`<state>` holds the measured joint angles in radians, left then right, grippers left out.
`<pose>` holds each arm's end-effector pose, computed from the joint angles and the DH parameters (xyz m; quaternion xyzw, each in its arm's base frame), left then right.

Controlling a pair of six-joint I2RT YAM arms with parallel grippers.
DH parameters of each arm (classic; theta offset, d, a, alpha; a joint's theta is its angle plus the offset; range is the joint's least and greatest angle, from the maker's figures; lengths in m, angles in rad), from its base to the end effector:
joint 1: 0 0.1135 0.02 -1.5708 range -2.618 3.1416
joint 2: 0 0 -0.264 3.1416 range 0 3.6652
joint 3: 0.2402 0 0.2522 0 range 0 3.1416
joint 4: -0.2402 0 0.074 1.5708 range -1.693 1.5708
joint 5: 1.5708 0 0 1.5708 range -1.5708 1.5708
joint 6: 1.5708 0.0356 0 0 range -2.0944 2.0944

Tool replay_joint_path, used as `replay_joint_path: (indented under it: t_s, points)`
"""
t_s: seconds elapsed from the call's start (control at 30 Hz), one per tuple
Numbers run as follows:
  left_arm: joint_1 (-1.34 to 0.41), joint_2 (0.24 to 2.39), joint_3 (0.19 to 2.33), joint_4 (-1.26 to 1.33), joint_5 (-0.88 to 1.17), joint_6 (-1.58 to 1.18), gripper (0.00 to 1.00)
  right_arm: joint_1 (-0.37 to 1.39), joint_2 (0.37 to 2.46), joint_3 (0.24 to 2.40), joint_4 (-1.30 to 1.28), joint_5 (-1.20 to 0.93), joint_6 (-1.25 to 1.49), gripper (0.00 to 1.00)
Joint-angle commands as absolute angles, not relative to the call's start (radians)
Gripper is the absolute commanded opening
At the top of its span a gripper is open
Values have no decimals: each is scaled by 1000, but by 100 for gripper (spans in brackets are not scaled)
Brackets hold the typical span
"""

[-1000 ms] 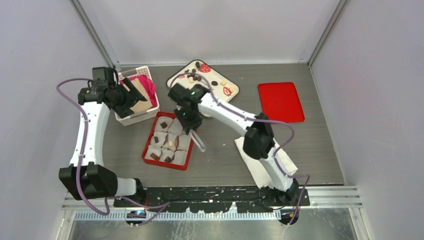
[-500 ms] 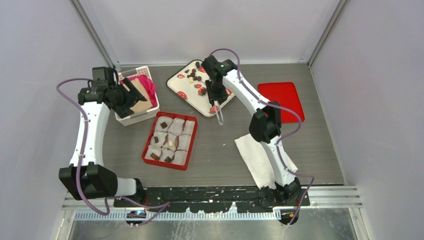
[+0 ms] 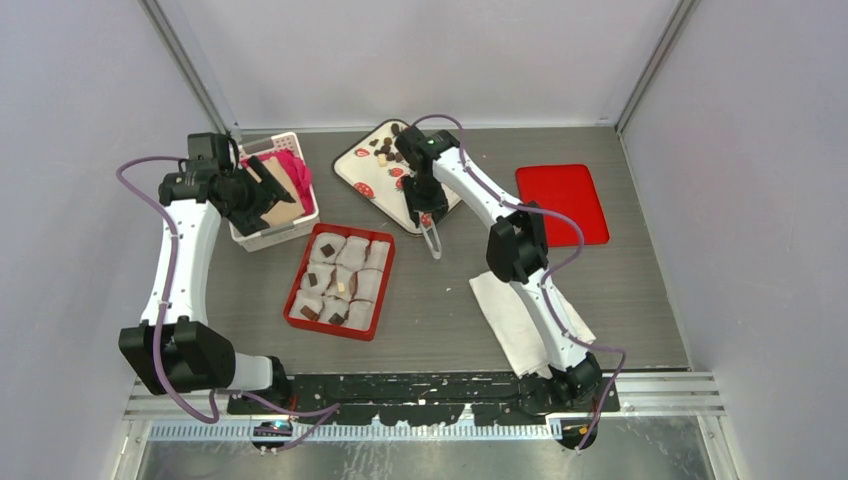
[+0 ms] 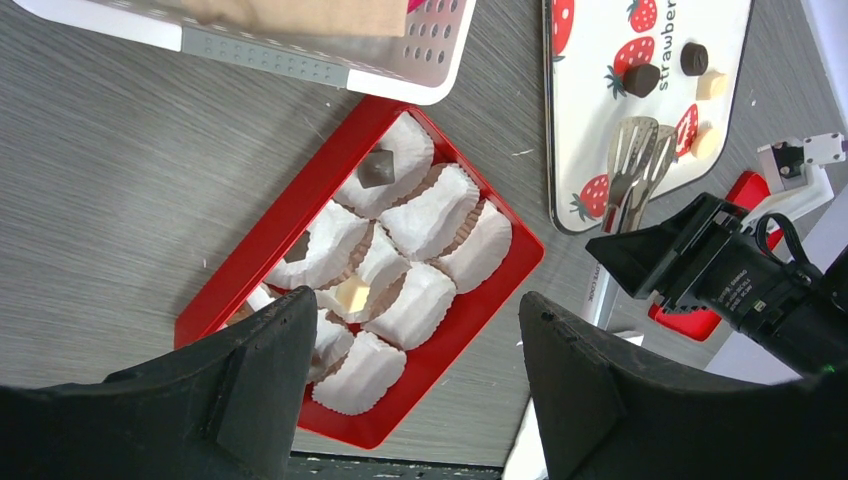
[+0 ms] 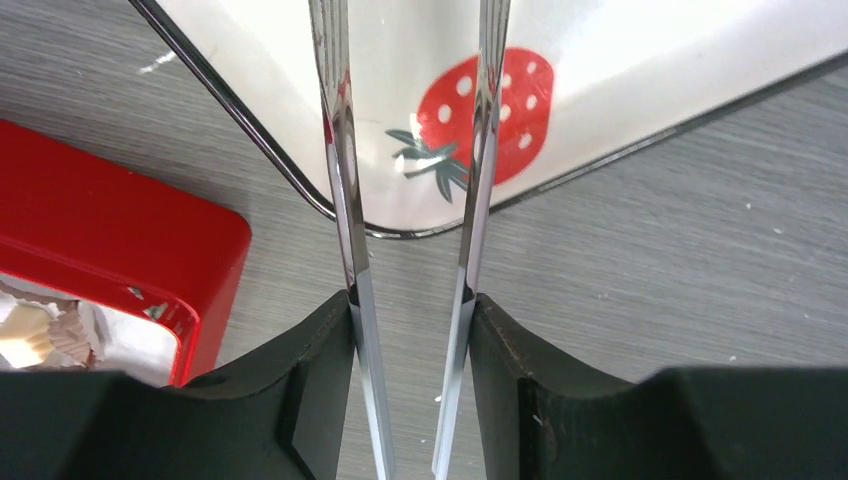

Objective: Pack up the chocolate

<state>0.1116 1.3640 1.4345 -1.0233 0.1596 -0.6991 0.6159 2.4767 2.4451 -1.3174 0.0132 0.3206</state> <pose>0.2681 0.0244 0.3600 -0.3522 0.8822 -0.1605 0.2682 0.4073 0.2877 0.2217 -0.1455 0.9831 0.0441 0.1017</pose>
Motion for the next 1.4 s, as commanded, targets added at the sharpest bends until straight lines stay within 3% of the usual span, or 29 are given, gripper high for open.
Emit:
replay_joint_path:
  t_s: [0.0,0.83,1.23,1.37]
  points:
    - [119,1365,1444,-979,176,-699,75,618,2518,2541,-1305,-36,332,49]
    - [118,1390,1460,-980,164,-700,74,639,2643,2713,-1238,106,321,58]
    - [117,1382,1465,-991,160,-704,74,635,2668,2745,-1167,158,323,57]
    - [117,1378,1468,-997,156,-705,74,633,2669,2750,-1153,156,326,52]
